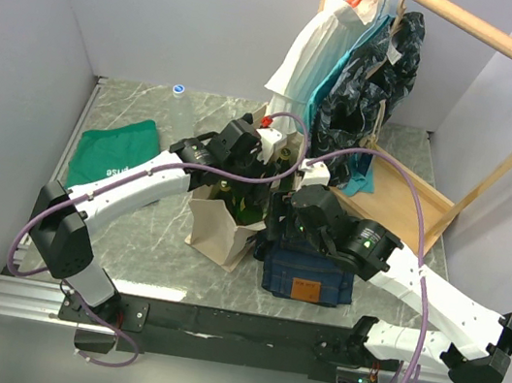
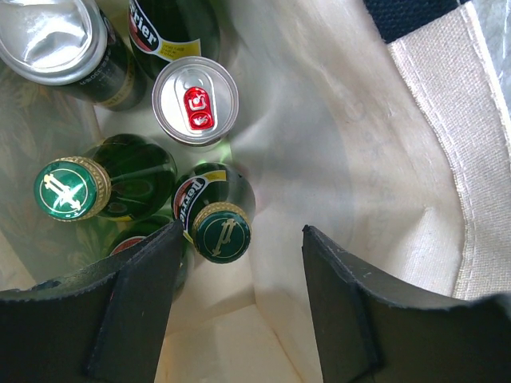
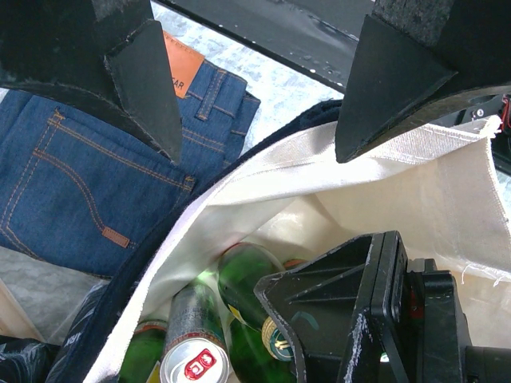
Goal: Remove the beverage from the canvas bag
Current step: Take out the drink from the canvas bag.
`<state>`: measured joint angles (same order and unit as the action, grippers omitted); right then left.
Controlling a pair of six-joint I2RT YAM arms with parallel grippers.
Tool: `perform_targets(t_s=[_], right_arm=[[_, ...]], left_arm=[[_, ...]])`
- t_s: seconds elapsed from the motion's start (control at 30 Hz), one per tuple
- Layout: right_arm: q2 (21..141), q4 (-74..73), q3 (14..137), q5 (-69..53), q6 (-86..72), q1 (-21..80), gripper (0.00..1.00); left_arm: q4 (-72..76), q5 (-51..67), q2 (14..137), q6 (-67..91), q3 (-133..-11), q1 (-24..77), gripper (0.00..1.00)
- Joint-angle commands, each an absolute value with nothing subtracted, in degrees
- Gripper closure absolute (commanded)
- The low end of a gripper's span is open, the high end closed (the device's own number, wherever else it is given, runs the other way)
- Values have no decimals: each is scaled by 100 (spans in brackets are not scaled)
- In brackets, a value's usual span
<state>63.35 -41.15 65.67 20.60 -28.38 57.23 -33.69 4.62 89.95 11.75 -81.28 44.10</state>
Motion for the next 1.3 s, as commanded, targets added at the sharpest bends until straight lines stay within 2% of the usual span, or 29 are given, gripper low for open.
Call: perform_targets(t_s=[0.0,0.2,0.37,0.67,0.9,1.2,1.27], right_arm=[[6231,-3990,6662,2250,-2769,5739,17],[6240,-3982,6671,2250,-2760,5731,17],[6240,-3982,6662,2250,-2768,5739,17],[6249,-3981,6680,2259,-2742,5739,17],[6284,-3973,6680,2250,-2733,5739,17],[6284,-3972,6680,2224,-2742,5739,17],[6319,-4051,6750,2250,-2725,5739,17]], left_arm=[[-3340,378,8868,1213,-8191,4447,33],[-3314,369,8930,1204,-8156,4447,33],[-3261,343,8991,1222,-8104,4482,38],[-3252,185,9053,1213,-8068,4509,38],[-3208,141,9088,1213,-8033,4526,45],[-3146,149,9105,1222,-8024,4526,46],[-3138,150,9132,1204,-8042,4535,55]])
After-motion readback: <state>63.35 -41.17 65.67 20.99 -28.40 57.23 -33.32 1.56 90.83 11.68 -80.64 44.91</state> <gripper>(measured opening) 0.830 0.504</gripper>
